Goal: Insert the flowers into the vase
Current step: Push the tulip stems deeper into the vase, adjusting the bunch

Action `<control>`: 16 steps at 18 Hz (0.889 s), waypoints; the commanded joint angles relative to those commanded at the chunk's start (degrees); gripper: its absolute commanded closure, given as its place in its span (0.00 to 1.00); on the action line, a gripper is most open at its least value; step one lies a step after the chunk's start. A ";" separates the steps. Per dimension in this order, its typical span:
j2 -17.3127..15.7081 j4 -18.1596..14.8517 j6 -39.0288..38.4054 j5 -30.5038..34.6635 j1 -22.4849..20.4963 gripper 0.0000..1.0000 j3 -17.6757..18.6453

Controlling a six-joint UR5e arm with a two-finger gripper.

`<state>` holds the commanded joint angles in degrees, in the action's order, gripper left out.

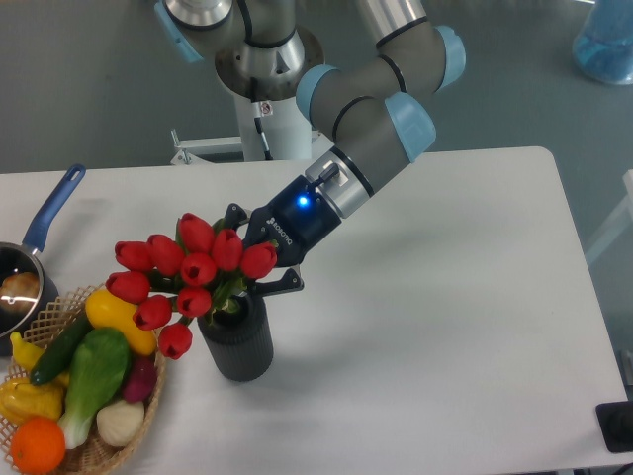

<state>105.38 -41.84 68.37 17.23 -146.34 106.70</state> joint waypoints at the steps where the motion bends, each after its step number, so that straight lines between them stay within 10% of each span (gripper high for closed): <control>1: 0.09 0.00 0.88 0.00 -0.09 0.73 0.26; 16: 1.49 0.00 3.77 0.00 -0.18 0.73 1.94</control>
<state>106.87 -41.84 72.15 17.23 -146.51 108.63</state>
